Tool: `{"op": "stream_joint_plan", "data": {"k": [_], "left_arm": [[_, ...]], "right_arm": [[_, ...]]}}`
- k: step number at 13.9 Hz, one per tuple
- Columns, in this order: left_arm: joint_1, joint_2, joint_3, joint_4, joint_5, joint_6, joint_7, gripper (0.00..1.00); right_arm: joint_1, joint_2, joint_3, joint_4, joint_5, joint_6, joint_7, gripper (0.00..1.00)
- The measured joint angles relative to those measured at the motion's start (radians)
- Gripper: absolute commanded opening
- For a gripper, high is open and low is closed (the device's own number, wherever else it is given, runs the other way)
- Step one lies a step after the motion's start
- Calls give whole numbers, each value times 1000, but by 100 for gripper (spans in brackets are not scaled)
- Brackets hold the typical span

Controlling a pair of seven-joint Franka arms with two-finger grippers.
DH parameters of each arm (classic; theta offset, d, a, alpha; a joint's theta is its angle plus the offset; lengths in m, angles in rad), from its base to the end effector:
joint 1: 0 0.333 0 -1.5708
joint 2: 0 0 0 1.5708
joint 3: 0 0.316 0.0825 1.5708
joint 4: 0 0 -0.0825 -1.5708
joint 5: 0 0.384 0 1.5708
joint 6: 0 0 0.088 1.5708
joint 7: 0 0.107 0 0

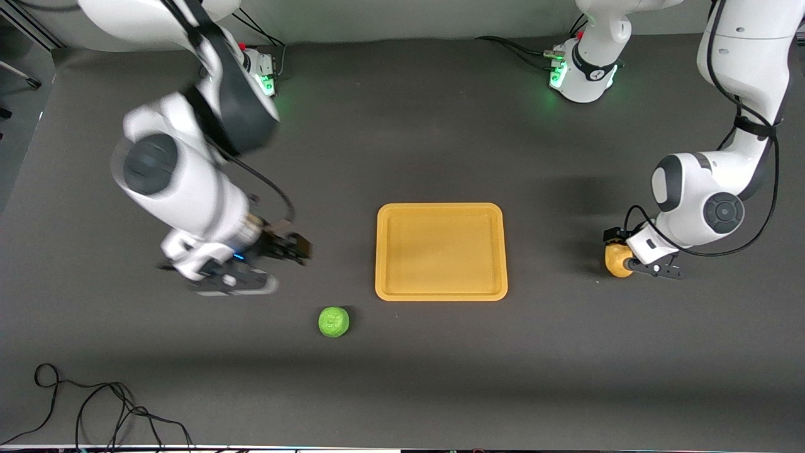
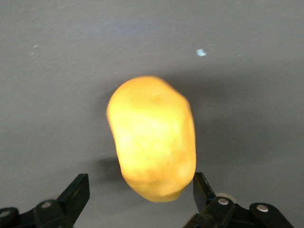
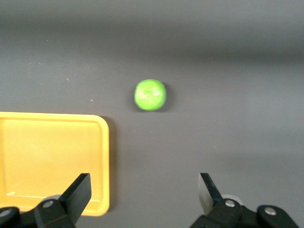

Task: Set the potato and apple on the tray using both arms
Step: 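Grasp the yellow potato with the left gripper while the right gripper reaches the apple, then carry the potato toward the tray while the right gripper grasps the green apple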

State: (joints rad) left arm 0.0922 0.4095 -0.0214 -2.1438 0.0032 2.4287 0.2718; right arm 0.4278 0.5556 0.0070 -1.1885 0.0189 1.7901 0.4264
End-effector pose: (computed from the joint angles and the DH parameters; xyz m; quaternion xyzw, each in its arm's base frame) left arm 0.5559 0.0393 0.1993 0.9930 -0.1008 -0.0607 0.0139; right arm 0.6547 0.3045 0.4702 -0.9997 -0.0018 -0.0163 0.0197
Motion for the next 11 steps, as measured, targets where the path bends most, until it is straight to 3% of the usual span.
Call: {"op": "stream_joint_plan", "data": {"k": [2, 9, 11], "left_arm": [[10, -3, -1, 27, -54, -2, 7, 1], [-3, 22, -15, 118, -116, -42, 29, 0], [-6, 16, -36, 173, -162, -125, -5, 0]], "right_arm": [[8, 60, -1, 34, 0, 32, 5, 100], [3, 243, -12, -38, 0, 340, 5, 100], [2, 293, -17, -42, -14, 410, 5, 100]]}}
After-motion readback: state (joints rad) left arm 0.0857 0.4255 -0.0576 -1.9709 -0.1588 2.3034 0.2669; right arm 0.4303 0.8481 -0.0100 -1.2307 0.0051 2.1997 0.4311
